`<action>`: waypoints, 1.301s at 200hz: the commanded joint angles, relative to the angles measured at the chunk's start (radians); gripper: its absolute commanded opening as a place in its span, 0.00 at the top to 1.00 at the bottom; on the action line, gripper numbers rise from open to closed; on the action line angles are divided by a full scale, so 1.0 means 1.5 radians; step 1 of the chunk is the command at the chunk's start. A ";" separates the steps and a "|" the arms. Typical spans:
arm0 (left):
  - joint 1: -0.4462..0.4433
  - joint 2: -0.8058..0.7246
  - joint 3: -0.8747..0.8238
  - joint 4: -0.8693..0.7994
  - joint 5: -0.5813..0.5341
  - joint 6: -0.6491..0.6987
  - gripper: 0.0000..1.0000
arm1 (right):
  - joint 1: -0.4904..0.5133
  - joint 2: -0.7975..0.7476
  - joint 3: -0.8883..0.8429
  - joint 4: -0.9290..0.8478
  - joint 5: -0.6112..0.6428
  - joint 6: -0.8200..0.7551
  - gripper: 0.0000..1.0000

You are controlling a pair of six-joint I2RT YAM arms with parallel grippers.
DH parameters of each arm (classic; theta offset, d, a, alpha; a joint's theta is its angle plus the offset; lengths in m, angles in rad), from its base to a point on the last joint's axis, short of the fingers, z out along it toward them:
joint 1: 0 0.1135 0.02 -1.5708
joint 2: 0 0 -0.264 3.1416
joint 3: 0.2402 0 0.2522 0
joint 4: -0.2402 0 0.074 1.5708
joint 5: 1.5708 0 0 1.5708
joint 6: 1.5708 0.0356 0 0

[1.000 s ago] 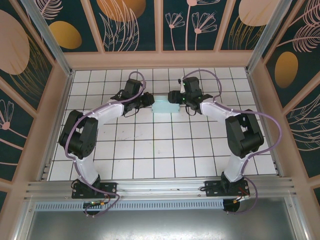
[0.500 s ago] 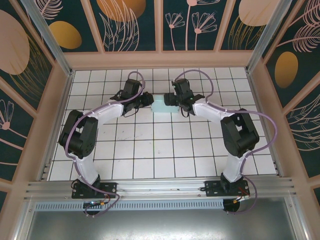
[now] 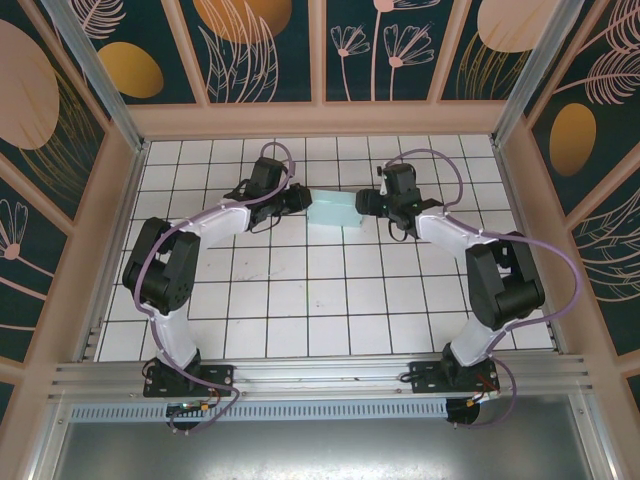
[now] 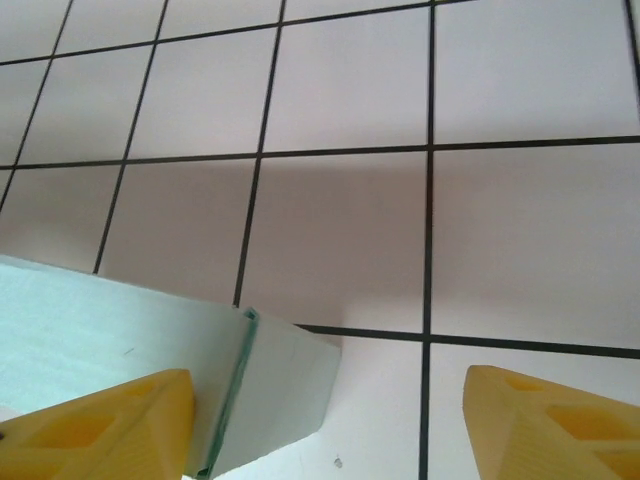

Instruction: Fold the paper box

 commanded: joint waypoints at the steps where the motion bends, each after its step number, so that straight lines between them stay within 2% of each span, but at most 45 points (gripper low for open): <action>1: 0.005 0.056 -0.022 -0.124 -0.018 0.025 0.82 | 0.010 0.016 -0.008 -0.037 -0.054 0.001 0.34; 23: 0.005 0.051 -0.024 -0.119 -0.013 0.033 0.83 | 0.034 0.043 0.011 -0.037 -0.053 -0.004 0.34; 49: 0.004 0.048 -0.032 -0.115 -0.008 0.042 0.90 | 0.046 0.073 0.020 -0.027 -0.071 0.004 0.35; 65: 0.004 0.049 -0.037 -0.117 -0.017 0.045 0.91 | 0.038 0.082 0.012 -0.018 -0.073 0.016 0.46; 82: 0.005 0.054 -0.047 -0.112 -0.017 0.041 0.90 | 0.022 0.089 -0.004 -0.008 -0.087 0.026 0.62; 106: 0.004 0.064 -0.070 -0.087 0.000 0.025 0.81 | 0.017 0.102 -0.013 -0.029 -0.060 0.011 0.71; 124: 0.004 0.071 -0.081 -0.073 0.011 0.017 0.79 | 0.018 0.106 -0.013 -0.041 -0.044 0.005 0.90; 133: 0.004 0.072 -0.080 -0.070 0.017 0.014 0.78 | 0.019 0.101 -0.012 -0.039 -0.048 0.005 0.93; 142: 0.004 0.069 -0.079 -0.067 0.021 0.012 0.74 | 0.020 0.095 -0.006 -0.037 -0.054 0.004 0.93; 150: 0.005 0.065 -0.077 -0.062 0.025 0.009 0.68 | 0.021 0.091 0.003 -0.039 -0.059 0.005 0.89; 171: 0.005 0.056 -0.066 -0.047 0.048 0.002 0.58 | 0.022 0.090 0.032 -0.030 -0.082 0.001 0.59; 183: 0.004 0.057 -0.058 -0.049 0.046 0.003 0.57 | 0.026 0.102 0.051 -0.027 -0.087 -0.001 0.50; 207: 0.004 0.068 -0.052 -0.058 0.044 0.010 0.51 | 0.038 0.134 0.070 -0.033 -0.089 -0.016 0.38; 213: 0.005 0.069 -0.056 -0.054 0.045 0.009 0.52 | 0.037 0.140 0.069 -0.035 -0.093 -0.018 0.37; 218: 0.004 0.069 -0.061 -0.051 0.047 0.008 0.57 | 0.037 0.144 0.066 -0.034 -0.092 -0.018 0.38; 226: 0.004 0.070 -0.067 -0.047 0.050 0.008 0.67 | 0.036 0.145 0.059 -0.033 -0.089 -0.017 0.44; 237: 0.005 0.075 -0.070 -0.048 0.050 0.007 0.72 | 0.034 0.143 0.051 -0.033 -0.086 -0.017 0.55; 250: 0.005 0.078 -0.073 -0.047 0.052 0.005 0.79 | 0.029 0.136 0.045 -0.035 -0.085 -0.017 0.77; 260: 0.005 0.076 -0.075 -0.044 0.053 0.002 0.82 | 0.028 0.126 0.044 -0.038 -0.081 -0.019 0.87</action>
